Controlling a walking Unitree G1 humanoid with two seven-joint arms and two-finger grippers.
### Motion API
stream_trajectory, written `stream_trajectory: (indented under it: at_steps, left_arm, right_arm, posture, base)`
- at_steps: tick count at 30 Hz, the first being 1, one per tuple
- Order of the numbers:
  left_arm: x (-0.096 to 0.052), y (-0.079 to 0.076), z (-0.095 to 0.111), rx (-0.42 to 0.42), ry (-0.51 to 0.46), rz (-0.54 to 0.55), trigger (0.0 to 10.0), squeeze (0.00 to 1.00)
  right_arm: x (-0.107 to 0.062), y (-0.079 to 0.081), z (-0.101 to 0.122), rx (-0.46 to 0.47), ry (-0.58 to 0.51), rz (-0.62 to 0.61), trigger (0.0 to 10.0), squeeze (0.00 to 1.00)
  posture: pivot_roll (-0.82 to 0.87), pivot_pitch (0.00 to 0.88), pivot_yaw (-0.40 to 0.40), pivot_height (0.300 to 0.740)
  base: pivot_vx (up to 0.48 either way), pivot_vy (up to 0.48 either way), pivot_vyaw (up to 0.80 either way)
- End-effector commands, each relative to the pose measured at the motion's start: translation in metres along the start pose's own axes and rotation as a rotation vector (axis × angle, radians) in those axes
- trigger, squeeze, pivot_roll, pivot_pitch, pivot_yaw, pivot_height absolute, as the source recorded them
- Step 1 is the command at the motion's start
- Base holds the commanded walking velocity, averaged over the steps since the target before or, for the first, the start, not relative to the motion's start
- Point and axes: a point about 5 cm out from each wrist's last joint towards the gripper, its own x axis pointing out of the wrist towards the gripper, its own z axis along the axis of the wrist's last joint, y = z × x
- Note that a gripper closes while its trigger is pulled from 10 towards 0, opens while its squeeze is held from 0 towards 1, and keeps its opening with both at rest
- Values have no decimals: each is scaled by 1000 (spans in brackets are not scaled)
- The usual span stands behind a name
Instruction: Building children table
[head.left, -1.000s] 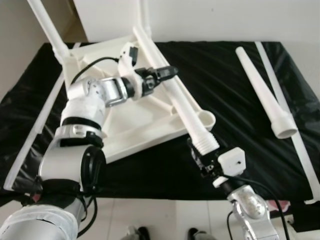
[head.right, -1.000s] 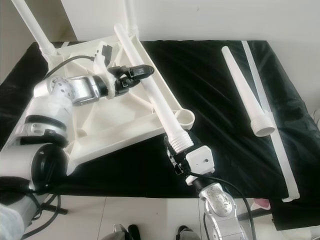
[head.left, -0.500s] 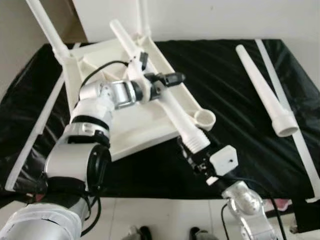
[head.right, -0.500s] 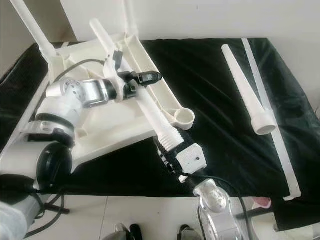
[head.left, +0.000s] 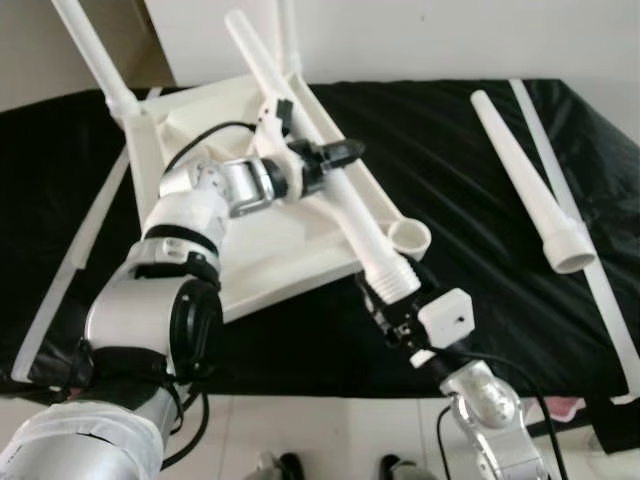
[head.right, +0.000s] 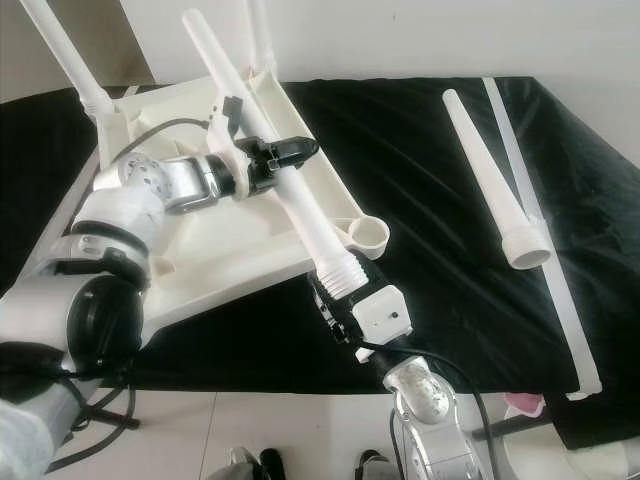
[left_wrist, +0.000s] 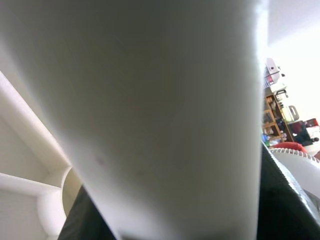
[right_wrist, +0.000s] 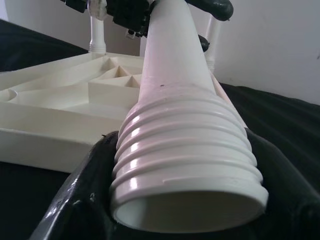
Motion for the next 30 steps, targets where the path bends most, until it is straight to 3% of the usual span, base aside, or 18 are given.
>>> stream_trajectory:
  at_steps: [1,2,8,9,13,15,17,18,19,21,23,25,28,29,30]
  left_arm:
    - [-9,-2,23,79,-86,20,0,0]
    - [-10,-1,23,75,-91,29,10000,0]
    - [-9,-9,27,172,-85,-13,10000,0]
    - [-9,-12,29,223,-91,-18,10000,0]
    - [-10,-16,33,271,-104,-18,10000,0]
    - [-10,-25,39,352,-130,-32,10000,0]
    - [-10,-30,41,378,-142,-45,10000,0]
    - [-10,-36,45,448,-164,-40,10000,0]
    - [-10,-36,45,448,-164,-40,10000,0]
    - [-8,-50,48,576,-209,-43,10000,0]
    - [-7,-54,49,621,-223,-41,10000,0]
    - [-3,-66,41,721,-234,-57,10000,0]
    - [-2,-70,38,743,-235,-64,10000,0]
    - [2,-80,31,810,-233,-80,10000,0]
    - [2,-80,31,810,-233,-80,10000,0]
  right_arm:
    - [-7,-3,-3,25,20,-30,10000,224]
    - [-7,-6,-3,80,27,-74,10000,1000]
    - [-7,-11,-3,156,49,-139,10000,1000]
    - [-5,-12,-2,162,50,-140,10000,0]
    - [-1,-13,1,172,49,-142,10000,0]
    - [9,-19,5,184,57,-155,10000,0]
    - [13,-22,6,190,64,-164,10000,0]
    - [20,-26,11,221,52,-167,10000,0]
    - [20,-26,11,221,52,-167,10000,0]
    - [35,-32,21,268,43,-149,10000,0]
    - [40,-33,24,278,42,-138,10000,0]
    - [51,-32,29,256,56,-71,10000,0]
    - [54,-32,31,247,60,-52,10000,0]
    - [60,-32,32,213,86,1,10000,0]
    - [60,-32,32,213,86,1,10000,0]
  posture:
    - [-238,146,90,740]
    - [-235,154,90,740]
    - [-217,156,76,740]
    - [-213,156,74,740]
    - [-209,160,71,740]
    - [-200,161,66,740]
    - [-197,162,64,740]
    - [-186,163,56,740]
    - [-186,163,56,740]
    - [-172,160,50,740]
    - [-172,160,50,740]
    - [-161,151,46,740]
    - [-157,148,44,740]
    - [-150,143,40,740]
    - [-150,143,40,740]
  base:
    - [0,0,0]
    - [0,0,0]
    - [0,0,0]
    - [0,0,0]
    - [0,0,0]
    - [0,0,0]
    - [0,0,0]
    - [0,0,0]
    - [0,0,0]
    - [0,0,0]
    - [0,0,0]
    - [0,0,0]
    - [0,0,0]
    - [0,0,0]
    - [0,0,0]
